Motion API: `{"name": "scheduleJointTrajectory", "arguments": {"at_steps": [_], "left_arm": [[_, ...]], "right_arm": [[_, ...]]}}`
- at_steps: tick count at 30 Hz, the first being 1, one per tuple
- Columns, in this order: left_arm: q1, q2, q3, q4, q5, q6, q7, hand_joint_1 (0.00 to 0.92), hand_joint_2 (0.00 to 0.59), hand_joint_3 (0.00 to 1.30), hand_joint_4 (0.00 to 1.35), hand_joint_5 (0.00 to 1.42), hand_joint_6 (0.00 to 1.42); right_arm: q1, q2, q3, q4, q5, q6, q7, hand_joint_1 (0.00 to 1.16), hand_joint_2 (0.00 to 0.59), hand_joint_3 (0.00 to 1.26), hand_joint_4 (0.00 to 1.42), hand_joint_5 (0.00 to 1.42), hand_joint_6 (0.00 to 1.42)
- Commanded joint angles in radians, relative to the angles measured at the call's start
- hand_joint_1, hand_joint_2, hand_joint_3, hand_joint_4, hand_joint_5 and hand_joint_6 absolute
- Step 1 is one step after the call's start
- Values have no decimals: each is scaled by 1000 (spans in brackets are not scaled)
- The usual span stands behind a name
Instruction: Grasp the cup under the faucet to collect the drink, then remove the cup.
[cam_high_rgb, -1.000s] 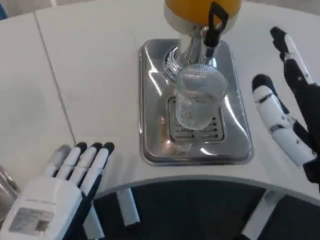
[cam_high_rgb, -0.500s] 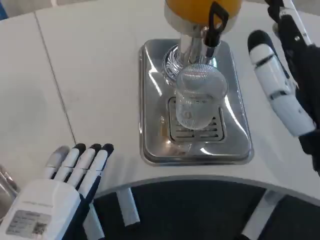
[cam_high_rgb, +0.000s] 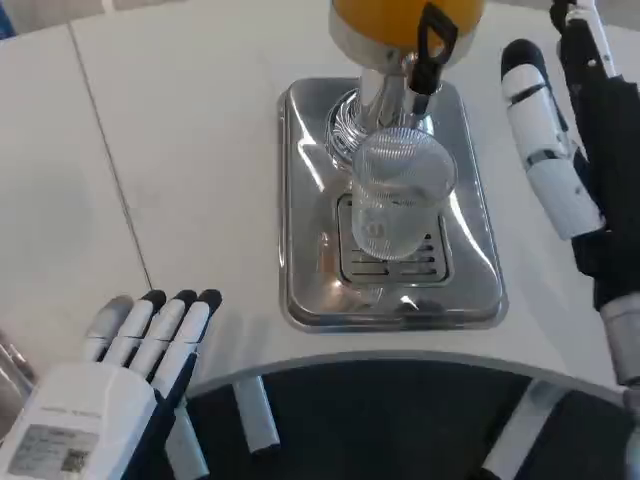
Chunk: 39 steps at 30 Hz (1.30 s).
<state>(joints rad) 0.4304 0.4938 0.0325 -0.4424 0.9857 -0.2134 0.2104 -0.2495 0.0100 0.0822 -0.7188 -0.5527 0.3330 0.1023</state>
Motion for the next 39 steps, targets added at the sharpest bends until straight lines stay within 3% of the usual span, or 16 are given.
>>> {"name": "scheduleJointTrajectory", "arguments": {"at_steps": [1, 7, 16, 21, 31, 39], "left_arm": [[11, -10, -3, -10, 3, -4, 6, 0, 70, 0, 0, 0, 0], [14, -17, 2, -9, 2, 2, 7, 0, 71, 0, 0, 0, 0], [3, -25, 4, 2, 0, 7, 7, 0, 71, 0, 0, 0, 0], [-7, -27, 4, 4, 0, 12, 5, 0, 71, 0, 0, 0, 0], [-5, -23, 10, 7, -5, 10, 9, 0, 71, 0, 0, 0, 0], [-6, -25, 10, 11, -10, 8, 9, 0, 71, 0, 0, 0, 0]], "right_arm": [[-42, 23, 35, 65, 14, -46, -66, 46, 549, 0, 0, 0, 0], [-94, 29, 48, 131, 26, -66, -107, 61, 549, 0, 0, 0, 0], [-120, 12, 75, 140, 56, -60, -85, 71, 550, 0, 0, 0, 0], [-133, -17, 74, 226, 81, -113, -94, 75, 551, 0, 0, 0, 0], [-79, -5, 97, 124, 121, -40, -51, 95, 559, 0, 0, 0, 0], [-76, -6, 99, 120, 137, -10, -31, 105, 561, 0, 0, 0, 0]]}}
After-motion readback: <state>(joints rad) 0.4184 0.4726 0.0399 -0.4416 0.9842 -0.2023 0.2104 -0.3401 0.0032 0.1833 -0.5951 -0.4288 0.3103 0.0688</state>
